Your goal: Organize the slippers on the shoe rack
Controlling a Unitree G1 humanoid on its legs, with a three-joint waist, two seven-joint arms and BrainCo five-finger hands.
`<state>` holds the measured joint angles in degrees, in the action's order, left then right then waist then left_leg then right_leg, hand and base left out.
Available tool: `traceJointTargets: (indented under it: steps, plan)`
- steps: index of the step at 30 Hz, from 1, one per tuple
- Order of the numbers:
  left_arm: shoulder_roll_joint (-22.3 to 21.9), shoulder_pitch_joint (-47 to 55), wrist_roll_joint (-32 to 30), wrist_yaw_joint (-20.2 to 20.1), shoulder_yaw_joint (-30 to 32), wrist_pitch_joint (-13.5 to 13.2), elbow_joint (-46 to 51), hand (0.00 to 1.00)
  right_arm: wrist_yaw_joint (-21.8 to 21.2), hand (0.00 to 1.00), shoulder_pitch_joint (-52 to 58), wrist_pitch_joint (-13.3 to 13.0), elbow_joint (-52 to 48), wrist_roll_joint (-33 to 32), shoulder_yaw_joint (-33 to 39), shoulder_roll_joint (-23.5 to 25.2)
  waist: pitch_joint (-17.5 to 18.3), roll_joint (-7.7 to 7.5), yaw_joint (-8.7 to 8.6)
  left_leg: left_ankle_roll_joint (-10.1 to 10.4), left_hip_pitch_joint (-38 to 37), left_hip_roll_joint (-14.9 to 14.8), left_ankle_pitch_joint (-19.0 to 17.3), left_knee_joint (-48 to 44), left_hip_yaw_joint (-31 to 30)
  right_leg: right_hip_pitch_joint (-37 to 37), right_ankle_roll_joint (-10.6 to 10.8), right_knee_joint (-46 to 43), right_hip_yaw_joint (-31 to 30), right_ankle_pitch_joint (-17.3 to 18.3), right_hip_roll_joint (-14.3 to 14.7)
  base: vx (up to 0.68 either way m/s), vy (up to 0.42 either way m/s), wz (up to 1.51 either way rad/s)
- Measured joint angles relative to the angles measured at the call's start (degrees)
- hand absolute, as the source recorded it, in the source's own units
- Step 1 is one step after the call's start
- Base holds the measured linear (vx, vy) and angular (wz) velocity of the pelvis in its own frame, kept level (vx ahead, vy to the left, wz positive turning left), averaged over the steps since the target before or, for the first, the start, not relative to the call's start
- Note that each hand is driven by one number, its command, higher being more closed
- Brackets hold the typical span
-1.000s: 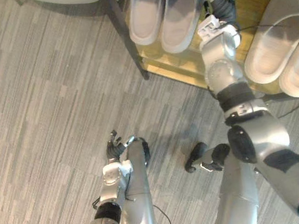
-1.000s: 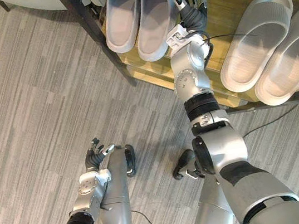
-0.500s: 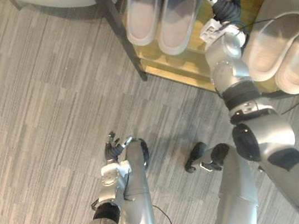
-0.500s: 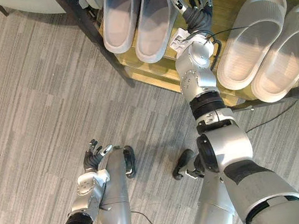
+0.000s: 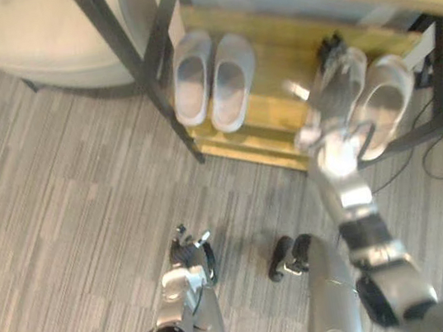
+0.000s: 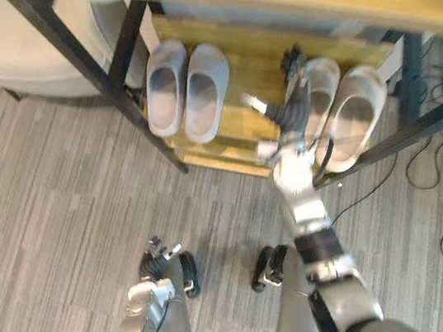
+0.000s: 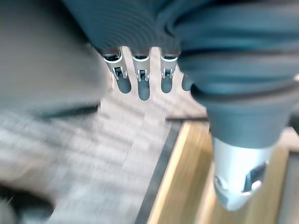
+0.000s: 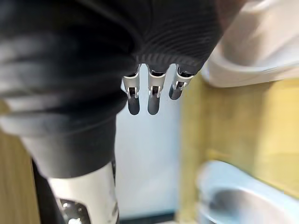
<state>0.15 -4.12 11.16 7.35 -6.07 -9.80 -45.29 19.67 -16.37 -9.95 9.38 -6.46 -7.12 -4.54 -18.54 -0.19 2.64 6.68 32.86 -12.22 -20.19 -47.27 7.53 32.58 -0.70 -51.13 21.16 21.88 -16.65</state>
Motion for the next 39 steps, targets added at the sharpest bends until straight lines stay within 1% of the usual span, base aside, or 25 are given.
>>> traceJointTargets:
  steps: [1,3,4,6,7,8,9,10,13,14,15,17,20,21,22,24,28,29,30,31,32,34,35,37,39]
  plan:
    - [-0.03,0.46,-0.13,-0.14,-0.57,0.13,-0.09,0.0,-0.76,0.0,1.91,0.21,0.03,0.41,-0.34,0.51,0.28,-0.3,-0.25,-0.04,-1.28,0.13,0.38,1.46,0.24,-1.06,0.18,1.35,0.03,-0.48,0.18,0.11,0.043,-0.16]
    - [0.17,1.04,-1.04,-0.28,-2.5,0.58,-1.65,0.0,-3.07,0.0,8.22,0.49,0.26,2.03,-0.39,2.06,1.84,-1.17,-0.69,-0.12,-4.91,0.37,2.1,6.63,1.46,-4.11,0.58,6.57,0.09,-2.64,1.43,0.1,0.048,-0.11]
    - [0.28,0.98,-1.48,-0.29,-2.93,0.65,-2.62,0.0,-3.78,0.0,10.24,0.6,0.72,2.09,-0.35,2.2,1.98,-1.31,-0.95,-0.15,-6.53,0.63,2.9,8.76,1.59,-5.73,0.93,8.78,0.27,-3.56,1.85,0.08,0.048,-0.06]
    - [1.26,1.14,-2.67,-0.5,-4.45,1.1,-5.38,0.0,-5.49,0.0,14.5,1.06,3.18,3.89,-0.14,1.96,2.7,-2.1,-2.01,-0.52,-11.48,1.84,5.36,15.3,3.0,-9.47,1.51,14.21,-0.01,-5.92,2.44,0.1,0.078,-0.1]
    - [1.69,1.34,-3.37,-0.65,-4.54,1.44,-6.59,0.0,-6.23,0.0,16.06,1.13,5.47,4.58,0.22,1.93,2.94,-2.13,-2.74,-0.61,-14.46,2.31,6.85,18.98,3.82,-11.95,1.78,17.82,-0.02,-7.6,3.07,0.09,0.086,-0.19]
    - [1.85,1.45,-3.57,-0.78,-4.53,1.5,-7.02,0.0,-6.35,0.0,16.64,1.21,6.71,4.99,0.23,1.89,3.02,-2.13,-3.06,-0.59,-15.89,2.54,7.57,20.86,4.2,-13.03,1.87,19.61,-0.18,-8.43,3.47,0.08,0.075,-0.23]
    - [2.2,1.73,-4.61,-1.02,-4.49,1.71,-8.04,0.0,-6.86,0.0,18.26,1.53,9.72,6.63,0.66,1.72,3.96,-2.01,-3.51,-0.75,-18.82,3.24,9.41,25.22,5.23,-15.09,2.3,23.38,-0.49,-10.27,4.07,0.08,0.065,-0.27]
    - [2.64,1.91,-5.45,-1.18,-4.57,1.75,-8.7,0.0,-7.56,0.0,19.97,1.66,12.22,6.64,1.81,1.62,4.92,-1.82,-3.65,-0.87,-21.34,3.75,11.05,29.16,6.22,-16.72,2.52,26.72,-0.98,-11.94,4.73,0.08,0.062,-0.29]
    - [3.46,2.06,-7.35,-1.44,-4.6,1.79,-9.49,0.0,-8.39,0.0,23.44,2.44,17.22,7.36,3.1,1.42,6.72,-0.76,-3.76,-0.93,-26.08,4.17,13.69,35.63,7.72,-21.12,2.99,34.05,-1.47,-15.59,6.72,0.08,0.053,-0.24]
    - [3.83,2.04,-7.89,-1.44,-4.59,1.79,-9.59,0.0,-8.67,0.0,24.36,2.65,19.03,8.84,3.52,1.02,7.15,-0.48,-3.89,-0.89,-27.65,4.43,14.42,37.55,7.94,-22.58,3.09,36.13,-1.7,-16.61,7.22,0.05,0.045,-0.14]
    - [3.91,2.03,-8.26,-1.43,-4.58,1.78,-9.73,0.0,-8.92,0.0,24.67,2.76,19.81,9.1,3.64,0.96,7.47,-0.45,-3.98,-0.97,-28.15,4.55,14.72,38.24,8.05,-22.99,3.11,36.79,-1.9,-16.93,7.42,0.03,0.035,-0.14]
    - [4.02,2.25,-9.26,-1.48,-4.69,1.78,-10.49,0.0,-9.68,0.0,25.16,2.93,24.49,10.9,4.44,0.89,8.42,-0.25,-4.13,-1.04,-30.84,4.98,16.09,41.45,9.34,-25.05,3.29,40.18,-2.86,-18.84,8.32,0.01,0.03,-0.22]
    - [3.85,3.09,-11.06,-1.82,-5.59,1.78,-10.55,0.0,-10.27,0.0,25.98,3.28,28.81,11.28,4.8,0.59,9.64,0.28,-4.33,-1.12,-33.62,5.34,17.36,44.44,9.51,-29.02,3.26,46.51,-3.01,-22.11,9.83,-0.01,0.01,-0.1]
    - [3.84,3.07,-11.14,-1.89,-6.04,1.77,-10.52,0.0,-10.33,0.0,26.17,3.29,29.35,11.5,4.81,0.55,9.76,0.31,-4.33,-1.1,-33.92,5.36,17.45,44.63,9.5,-29.51,3.33,47.16,-3.0,-22.43,9.96,-0.05,-0.016,-0.03]
    - [3.79,3.34,-11.14,-1.97,-7.2,1.77,-10.52,0.0,-10.61,0.0,26.58,3.31,31.91,11.63,5.16,0.5,10.44,0.38,-4.33,-1.14,-34.63,5.47,17.66,45.21,9.43,-30.91,3.27,49.27,-2.99,-23.42,10.34,-0.05,-0.012,-0.01]
    - [3.66,3.25,-11.13,-1.97,-9.41,1.77,-10.31,0.0,-10.78,0.0,26.29,3.32,34.56,11.31,6.82,0.57,10.6,0.49,-4.34,-1.36,-35.43,5.66,17.91,45.72,9.38,-32.19,3.56,51.06,-3.07,-24.27,10.53,-0.06,-0.01,-0.04]
    - [3.99,2.93,-11.14,-2.09,-17.07,1.66,-6.0,0.0,-10.8,0.0,25.72,3.23,36.96,10.78,8.65,0.63,11.31,0.49,-4.32,-1.7,-36.29,6.18,18.78,47.31,9.1,-33.69,3.7,54.09,-3.15,-26.1,10.75,-0.08,-0.012,-0.01]
    - [4.04,2.99,-11.09,-2.29,-20.35,1.61,-3.04,0.0,-10.86,0.0,25.73,3.23,37.58,10.58,9.25,0.7,11.42,0.56,-4.24,-1.78,-37.14,6.38,18.86,47.68,8.99,-34.79,3.78,54.87,-3.13,-26.51,10.75,-0.06,-0.016,0.04]
    - [4.05,3.03,-11.08,-2.38,-21.18,1.6,-2.17,0.0,-10.9,0.0,25.74,3.22,37.84,10.42,9.32,0.68,11.64,0.59,-4.23,-1.74,-37.26,6.45,18.85,47.95,8.95,-34.88,3.76,55.01,-3.13,-26.54,10.73,-0.07,-0.008,0.08]
    - [4.07,2.78,-10.89,-2.89,-25.69,1.35,3.1,0.0,-11.16,0.0,25.69,3.18,39.2,8.83,10.44,0.85,12.44,0.76,-4.25,-1.47,-37.42,6.86,19.05,49.07,8.16,-35.57,3.82,55.64,-3.09,-26.63,10.67,-0.04,0.0,0.12]
    - [4.05,2.65,-10.86,-3.02,-26.73,1.19,4.5,0.0,-11.2,0.0,25.71,3.19,39.38,8.38,10.94,1.06,12.47,0.8,-4.26,-1.47,-37.6,6.91,19.06,49.26,7.85,-35.79,3.82,55.72,-3.06,-26.63,10.64,-0.06,-0.008,0.19]
    - [3.79,2.56,-9.09,-4.37,-31.13,0.51,11.64,0.0,-11.32,0.0,25.53,3.09,40.8,7.41,13.23,1.76,12.8,0.61,-4.23,-1.53,-38.36,7.08,19.06,50.36,7.13,-36.54,3.85,56.36,-3.0,-26.61,10.6,-0.02,-0.006,0.12]
    - [3.67,2.51,-7.74,-5.43,-33.11,0.36,15.34,0.0,-11.52,0.0,25.41,3.16,41.66,6.11,13.84,1.92,13.43,0.8,-4.22,-1.54,-38.6,7.25,19.06,50.87,6.71,-36.53,3.94,56.42,-3.0,-26.54,10.59,0.0,0.0,0.0]
    - [3.52,1.91,-5.84,-6.62,-36.06,-0.19,20.03,0.0,-11.67,0.0,25.42,3.34,41.9,5.06,13.99,2.02,13.71,0.73,-4.28,-1.55,-38.99,7.36,19.09,51.42,6.44,-36.56,4.14,56.36,-3.2,-26.37,10.67,0.05,-0.002,-0.04]
    - [3.46,-0.28,-4.32,-7.6,-37.95,-0.85,22.29,0.0,-11.84,0.0,25.41,3.34,42.07,4.04,14.32,2.0,13.74,0.76,-4.43,-1.5,-39.09,7.5,19.42,51.87,6.27,-36.51,4.29,56.19,-3.14,-26.24,10.75,0.05,-0.009,0.02]
